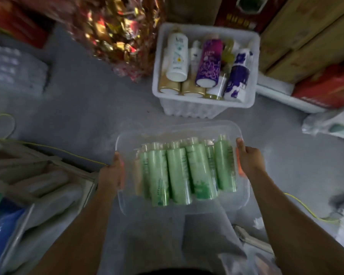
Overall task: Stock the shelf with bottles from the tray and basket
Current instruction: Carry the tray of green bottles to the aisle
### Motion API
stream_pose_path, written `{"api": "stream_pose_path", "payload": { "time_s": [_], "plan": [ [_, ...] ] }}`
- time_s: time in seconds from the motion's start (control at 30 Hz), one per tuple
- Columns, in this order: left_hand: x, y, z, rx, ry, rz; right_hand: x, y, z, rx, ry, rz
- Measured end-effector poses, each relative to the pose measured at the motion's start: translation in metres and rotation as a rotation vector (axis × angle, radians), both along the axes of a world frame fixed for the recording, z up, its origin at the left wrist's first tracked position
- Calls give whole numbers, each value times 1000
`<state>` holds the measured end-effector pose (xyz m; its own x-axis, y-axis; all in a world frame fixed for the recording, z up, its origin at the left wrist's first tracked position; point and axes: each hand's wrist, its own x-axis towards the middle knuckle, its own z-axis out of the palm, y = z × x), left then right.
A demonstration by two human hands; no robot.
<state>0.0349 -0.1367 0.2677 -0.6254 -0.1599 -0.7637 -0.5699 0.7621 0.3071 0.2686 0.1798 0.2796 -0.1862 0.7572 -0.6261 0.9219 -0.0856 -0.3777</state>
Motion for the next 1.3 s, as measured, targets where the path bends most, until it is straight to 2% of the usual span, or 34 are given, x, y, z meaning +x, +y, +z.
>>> {"api": "stream_pose_path", "payload": {
  "time_s": [0.07,0.17,0.27,0.47,0.63,0.8,0.9,1.0,1.1,1.3],
  "plan": [
    [11,-11,38,19,44,58,-3,-4,40,14,5,68],
    [39,-27,77,109,61,138,10,-13,62,-6,-18,158],
    [79,-47,88,191,116,219,20,-20,64,-51,-17,221],
    [186,-80,88,120,75,554,2,-20,90,-81,-15,493],
    [246,-118,95,136,70,724,-4,-54,104,-84,-63,696],
    [322,-180,83,133,62,967,-16,-134,111,-49,-102,874],
    [374,-232,46,134,9,1044,-13,-192,106,-28,-87,989],
    [402,-274,77,105,50,1055,-7,-253,102,-33,-152,1113],
    [427,-316,81,88,78,1085,-11,-311,98,-12,-163,1218],
    [478,-355,86,56,140,1314,-34,-406,105,13,-108,1491]
  ]
}}
